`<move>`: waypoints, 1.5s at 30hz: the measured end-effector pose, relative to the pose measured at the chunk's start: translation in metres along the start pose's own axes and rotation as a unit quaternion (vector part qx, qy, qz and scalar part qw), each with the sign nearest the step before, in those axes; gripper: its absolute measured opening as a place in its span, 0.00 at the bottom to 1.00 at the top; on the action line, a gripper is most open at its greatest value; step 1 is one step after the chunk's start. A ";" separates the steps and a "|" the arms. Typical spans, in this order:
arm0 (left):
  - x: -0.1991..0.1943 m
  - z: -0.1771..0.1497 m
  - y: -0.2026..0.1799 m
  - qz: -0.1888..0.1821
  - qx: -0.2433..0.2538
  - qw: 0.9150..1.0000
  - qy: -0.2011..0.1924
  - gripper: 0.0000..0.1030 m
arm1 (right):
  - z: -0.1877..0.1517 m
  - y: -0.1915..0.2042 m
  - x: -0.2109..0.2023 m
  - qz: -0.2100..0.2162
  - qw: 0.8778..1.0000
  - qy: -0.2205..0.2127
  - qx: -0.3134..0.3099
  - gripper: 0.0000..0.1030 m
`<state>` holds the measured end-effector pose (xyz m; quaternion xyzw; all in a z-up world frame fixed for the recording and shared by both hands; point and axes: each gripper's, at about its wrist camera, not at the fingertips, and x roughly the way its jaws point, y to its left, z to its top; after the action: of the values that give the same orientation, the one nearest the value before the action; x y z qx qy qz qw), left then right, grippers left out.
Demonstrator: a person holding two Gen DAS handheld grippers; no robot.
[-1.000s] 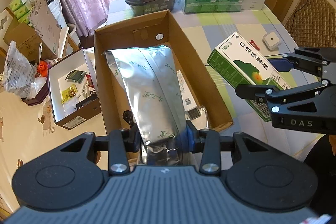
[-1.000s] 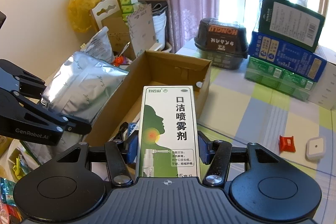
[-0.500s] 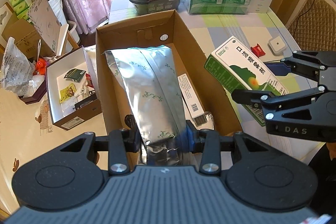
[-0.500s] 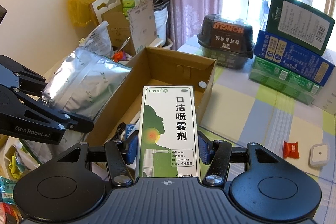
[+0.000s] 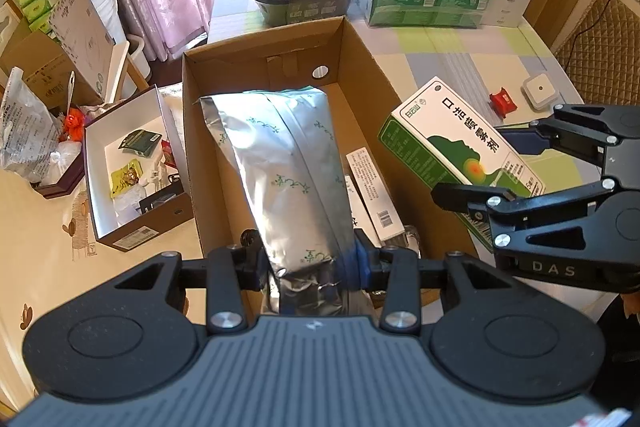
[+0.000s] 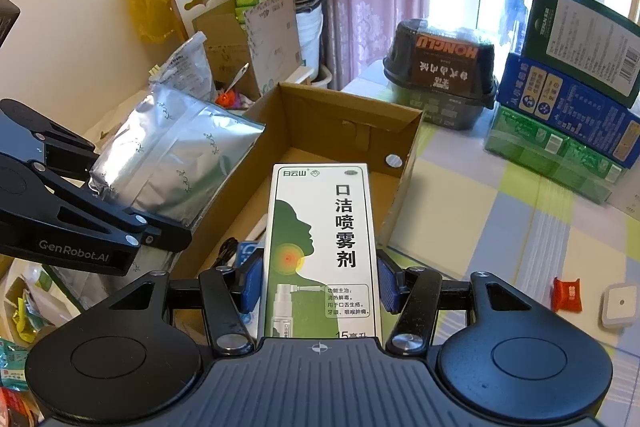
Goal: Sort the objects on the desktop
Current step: 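Carry both items over the cardboard box and open the left tool to drop the foil bag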
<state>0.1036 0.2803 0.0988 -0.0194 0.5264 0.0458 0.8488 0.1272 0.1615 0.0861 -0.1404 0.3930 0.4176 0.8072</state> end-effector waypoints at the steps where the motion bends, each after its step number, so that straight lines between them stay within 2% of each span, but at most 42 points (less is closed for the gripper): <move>1: 0.002 0.000 0.001 -0.001 -0.001 1.000 0.001 0.34 | 0.000 0.000 0.002 0.000 1.000 0.001 0.000 0.51; 21: 0.031 0.022 0.013 0.004 -0.007 1.000 0.006 0.34 | 0.009 -0.014 0.024 -0.003 1.000 0.003 0.014 0.51; 28: 0.038 0.031 0.017 0.011 -0.017 1.000 -0.005 0.34 | 0.010 -0.021 0.031 -0.001 1.000 0.006 0.020 0.51; 45: 0.037 0.013 0.013 0.020 -0.007 1.000 0.009 0.35 | 0.008 -0.017 0.029 0.007 1.000 0.005 0.022 0.51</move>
<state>0.1304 0.2961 0.0722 -0.0155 0.5343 0.0663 0.8426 0.1545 0.1712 0.0678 -0.1222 0.4071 0.4136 0.8052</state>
